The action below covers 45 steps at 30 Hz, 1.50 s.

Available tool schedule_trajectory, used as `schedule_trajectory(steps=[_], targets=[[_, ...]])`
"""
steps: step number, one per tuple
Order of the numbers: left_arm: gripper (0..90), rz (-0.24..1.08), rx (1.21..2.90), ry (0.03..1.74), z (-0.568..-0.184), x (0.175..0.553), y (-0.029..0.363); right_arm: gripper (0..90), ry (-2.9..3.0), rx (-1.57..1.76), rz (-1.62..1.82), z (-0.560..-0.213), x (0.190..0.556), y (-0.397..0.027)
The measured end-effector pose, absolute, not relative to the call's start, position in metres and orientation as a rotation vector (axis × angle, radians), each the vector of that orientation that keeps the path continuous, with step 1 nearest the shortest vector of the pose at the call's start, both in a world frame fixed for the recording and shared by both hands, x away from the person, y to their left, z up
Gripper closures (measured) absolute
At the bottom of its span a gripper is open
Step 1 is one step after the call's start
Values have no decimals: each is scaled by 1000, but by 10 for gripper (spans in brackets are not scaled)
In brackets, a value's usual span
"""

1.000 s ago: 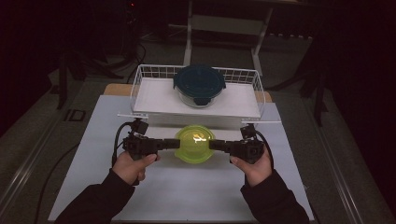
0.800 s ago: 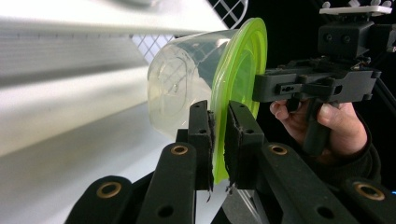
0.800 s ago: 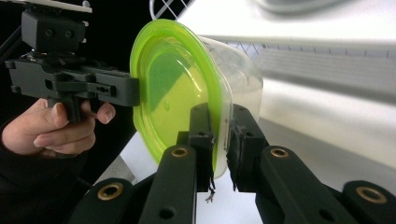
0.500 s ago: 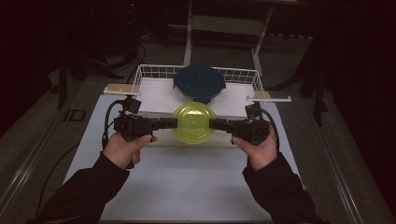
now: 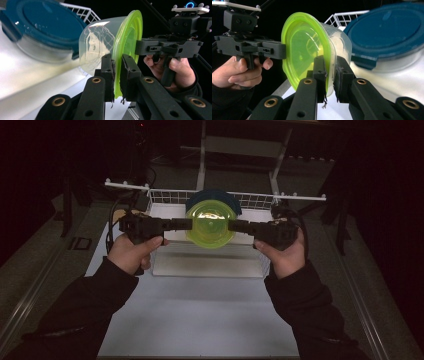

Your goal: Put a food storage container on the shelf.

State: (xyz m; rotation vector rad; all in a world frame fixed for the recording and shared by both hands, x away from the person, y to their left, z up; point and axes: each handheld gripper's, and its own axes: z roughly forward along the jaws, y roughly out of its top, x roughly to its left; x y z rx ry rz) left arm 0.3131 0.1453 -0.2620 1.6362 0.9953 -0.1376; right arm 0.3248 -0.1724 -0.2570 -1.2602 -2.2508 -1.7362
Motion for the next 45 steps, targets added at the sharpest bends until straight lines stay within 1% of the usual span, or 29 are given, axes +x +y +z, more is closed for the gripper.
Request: schedule_trajectory(steps=[5, 9, 16, 22, 25, 32, 35, 36, 42, 43, 45], targets=[[811, -116, 1638, 1005, -247, 327, 144, 809, -2256, -1275, -1745, -244, 337, -171], [811, -101, 1633, 1004, -241, 337, 141, 809, -2247, -1291, -1749, -237, 347, -172], [810, -115, 1622, 1013, -237, 356, 138, 809, -2234, -1320, -1728, -230, 365, -175], [808, -121, 1621, 1026, -239, 368, 136, 809, -2226, -1337, -1715, -231, 376, -176], [806, -141, 1609, 1059, -243, 379, 135, 809, -2217, -1373, -1691, -233, 385, -176], [800, -142, 1604, 1094, -248, 393, 134, 808, -2194, -1420, -1647, -236, 399, -174], [791, -141, 1601, 1109, -252, 397, 134, 808, -2176, -1431, -1622, -240, 406, -173], [773, -143, 1598, 1115, -253, 397, 134, 807, -2173, -1433, -1612, -241, 408, -173], [769, -144, 1595, 1128, -260, 406, 133, 806, -2152, -1458, -1570, -247, 416, -173], [749, -146, 1594, 1132, -261, 407, 133, 803, -2148, -1456, -1560, -248, 418, -173], [748, -141, 1594, 1131, -263, 409, 132, 802, -2135, -1455, -1556, -250, 420, -173]])
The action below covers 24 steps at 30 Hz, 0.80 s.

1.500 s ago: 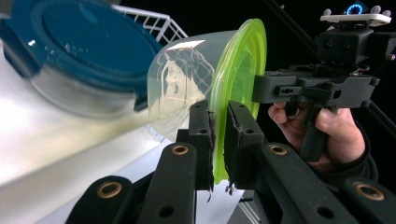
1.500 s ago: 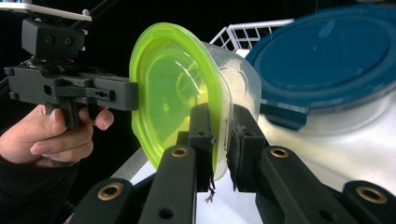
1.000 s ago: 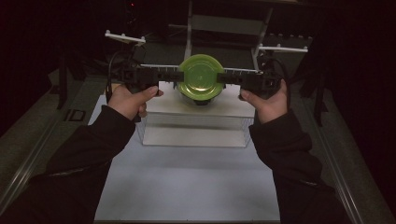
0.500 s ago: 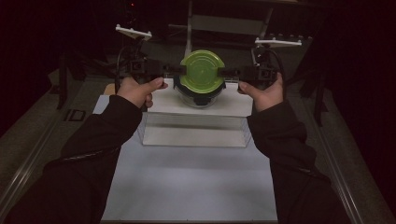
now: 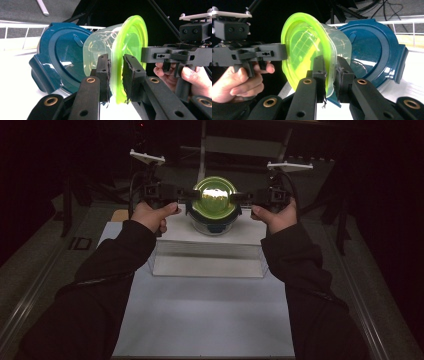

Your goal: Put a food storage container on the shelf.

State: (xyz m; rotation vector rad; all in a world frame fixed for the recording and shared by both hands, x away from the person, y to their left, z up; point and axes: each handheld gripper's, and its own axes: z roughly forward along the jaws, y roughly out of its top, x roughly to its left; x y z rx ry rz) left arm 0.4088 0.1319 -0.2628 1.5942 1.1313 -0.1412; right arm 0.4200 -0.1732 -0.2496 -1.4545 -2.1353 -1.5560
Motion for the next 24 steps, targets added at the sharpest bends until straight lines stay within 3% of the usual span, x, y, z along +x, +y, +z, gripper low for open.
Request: schedule_trajectory(steps=[12, 24], targets=[[699, -135, 1590, 1138, -267, 420, 122, 721, -2151, -1546, -1555, -247, 432, -173], [553, -131, 1545, 1166, -271, 431, 121, 648, -2108, -1588, -1542, -251, 446, -172]])
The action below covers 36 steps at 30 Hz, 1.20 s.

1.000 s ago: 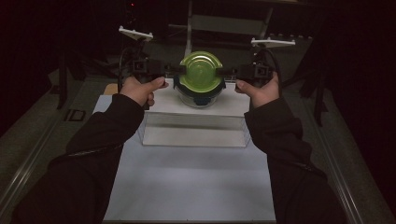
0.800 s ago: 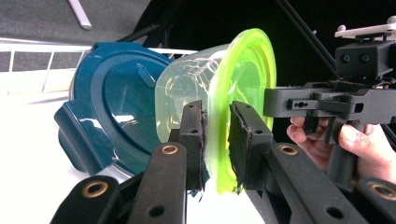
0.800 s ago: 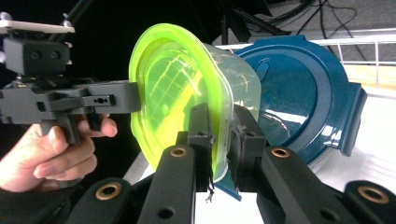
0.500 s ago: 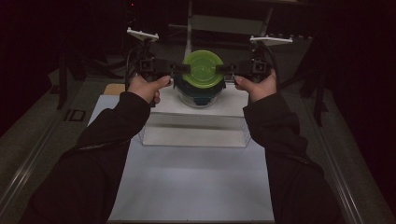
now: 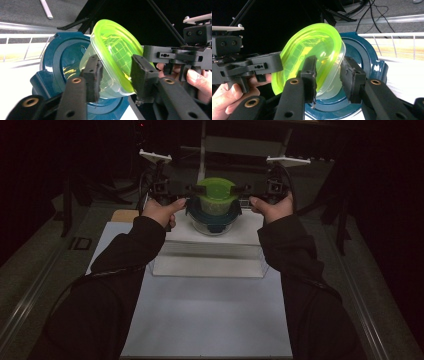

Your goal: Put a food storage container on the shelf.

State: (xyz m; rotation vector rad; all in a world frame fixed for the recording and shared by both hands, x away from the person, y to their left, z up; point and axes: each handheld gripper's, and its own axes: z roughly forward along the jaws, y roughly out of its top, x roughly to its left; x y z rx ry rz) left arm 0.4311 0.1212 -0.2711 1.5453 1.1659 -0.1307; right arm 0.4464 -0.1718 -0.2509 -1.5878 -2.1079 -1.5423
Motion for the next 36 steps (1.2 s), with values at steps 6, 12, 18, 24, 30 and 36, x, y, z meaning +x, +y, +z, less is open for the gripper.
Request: schedule_trajectory(steps=[6, 12, 18, 24, 30, 36], targets=[[433, -118, 1516, 1168, -270, 430, 128, 538, -2182, -1586, -1569, -249, 446, -169], [356, -89, 1520, 1077, -269, 420, 134, 419, -2193, -1562, -1628, -246, 443, -173], [248, -47, 1527, 958, -267, 406, 135, 321, -2225, -1505, -1683, -239, 433, -175], [103, -29, 1554, 923, -269, 396, 136, 240, -2260, -1410, -1698, -238, 424, -172], [11, 38, 1559, 871, -269, 384, 137, 218, -2273, -1385, -1710, -240, 417, -172], [11, 98, 1581, 798, -272, 364, 133, 215, -2326, -1331, -1734, -243, 399, -175]])
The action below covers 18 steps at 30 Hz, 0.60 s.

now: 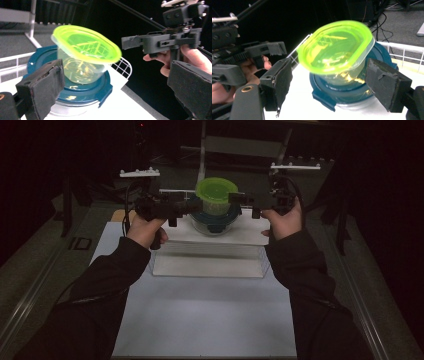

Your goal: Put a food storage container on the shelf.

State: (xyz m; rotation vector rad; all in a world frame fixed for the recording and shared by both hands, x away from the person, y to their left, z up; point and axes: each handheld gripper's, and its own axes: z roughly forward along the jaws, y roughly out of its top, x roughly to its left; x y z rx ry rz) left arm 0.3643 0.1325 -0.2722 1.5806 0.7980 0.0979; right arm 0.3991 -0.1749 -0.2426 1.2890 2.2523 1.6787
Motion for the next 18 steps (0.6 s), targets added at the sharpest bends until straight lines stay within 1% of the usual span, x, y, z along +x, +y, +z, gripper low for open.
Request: schedule_trajectory(steps=[8, 13, 18], targets=[[11, 102, 1605, 758, -277, 348, 129, 209, 2253, 1234, 1665, -253, 381, -179], [11, 93, 1623, 715, -282, 331, 125, 210, 2280, 1216, 1695, -268, 367, -185], [11, 68, 1640, 704, -291, 324, 123, 209, 2302, 1211, 1705, -280, 358, -187]])
